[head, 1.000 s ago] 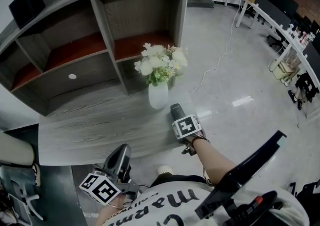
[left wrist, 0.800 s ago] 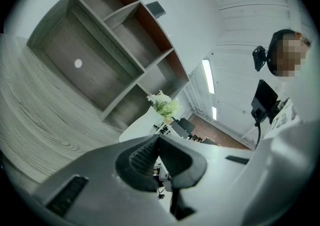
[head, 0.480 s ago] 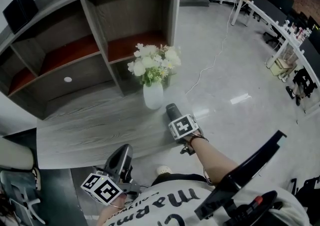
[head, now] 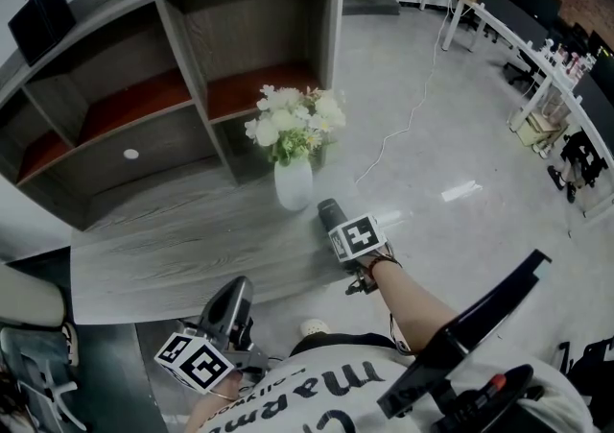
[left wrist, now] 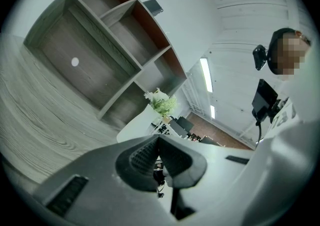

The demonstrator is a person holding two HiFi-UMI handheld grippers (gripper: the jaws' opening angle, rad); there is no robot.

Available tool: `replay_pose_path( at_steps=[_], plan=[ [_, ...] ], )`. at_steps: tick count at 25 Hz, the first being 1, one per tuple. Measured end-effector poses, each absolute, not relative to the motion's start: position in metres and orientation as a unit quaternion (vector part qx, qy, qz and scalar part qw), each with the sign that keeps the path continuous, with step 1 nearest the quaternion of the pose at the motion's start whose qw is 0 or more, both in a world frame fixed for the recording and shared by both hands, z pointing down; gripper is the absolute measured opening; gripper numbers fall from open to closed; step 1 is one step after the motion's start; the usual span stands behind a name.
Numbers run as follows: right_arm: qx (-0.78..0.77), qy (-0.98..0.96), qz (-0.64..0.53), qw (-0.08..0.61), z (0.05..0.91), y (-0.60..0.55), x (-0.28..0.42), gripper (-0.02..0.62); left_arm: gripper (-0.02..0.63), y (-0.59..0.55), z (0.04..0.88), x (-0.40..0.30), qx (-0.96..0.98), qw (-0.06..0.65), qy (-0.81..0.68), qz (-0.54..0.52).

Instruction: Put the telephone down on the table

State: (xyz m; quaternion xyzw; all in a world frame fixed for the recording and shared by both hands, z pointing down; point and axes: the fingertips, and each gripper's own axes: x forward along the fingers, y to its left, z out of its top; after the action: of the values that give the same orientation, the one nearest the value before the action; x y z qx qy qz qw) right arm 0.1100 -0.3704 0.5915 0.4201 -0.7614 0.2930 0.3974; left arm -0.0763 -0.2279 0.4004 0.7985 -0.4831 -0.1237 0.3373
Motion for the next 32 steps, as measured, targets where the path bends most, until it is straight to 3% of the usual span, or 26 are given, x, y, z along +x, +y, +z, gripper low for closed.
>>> replay_pose_path(
  at_steps=[9,10,12,13,16,23,32],
  plan=[
    [0.477,-0.779,0.288,0.288,0.525,-0.402,0.116,0.362,0.009,-0.217,0.398,-0.079,0.802,0.336,-0.478,-0.126],
    [0.484,-0.779,0.282,0.282,0.519,-0.403,0.118,0.332,0.009,-0.215,0.397,-0.079,0.802,0.336,-0.477,-0.126],
    [0.509,-0.772,0.265,0.274,0.509,-0.403,0.124,0.165,0.009,-0.211,0.397,-0.081,0.804,0.336,-0.475,-0.125],
    [0.520,-0.768,0.258,0.270,0.505,-0.403,0.126,0.112,0.009,-0.209,0.396,-0.082,0.804,0.336,-0.474,-0.125],
    [0.533,-0.764,0.253,0.259,0.497,-0.398,0.125,0.036,0.009,-0.201,0.396,-0.085,0.806,0.337,-0.471,-0.124],
    [0.506,-0.790,0.279,0.207,0.471,-0.375,0.096,0.012,0.009,-0.184,0.397,-0.092,0.809,0.344,-0.462,-0.120],
    [0.453,-0.848,0.211,0.176,0.417,-0.320,0.044,0.011,0.009,-0.166,0.387,-0.101,0.820,0.341,-0.443,-0.123]
  ],
)
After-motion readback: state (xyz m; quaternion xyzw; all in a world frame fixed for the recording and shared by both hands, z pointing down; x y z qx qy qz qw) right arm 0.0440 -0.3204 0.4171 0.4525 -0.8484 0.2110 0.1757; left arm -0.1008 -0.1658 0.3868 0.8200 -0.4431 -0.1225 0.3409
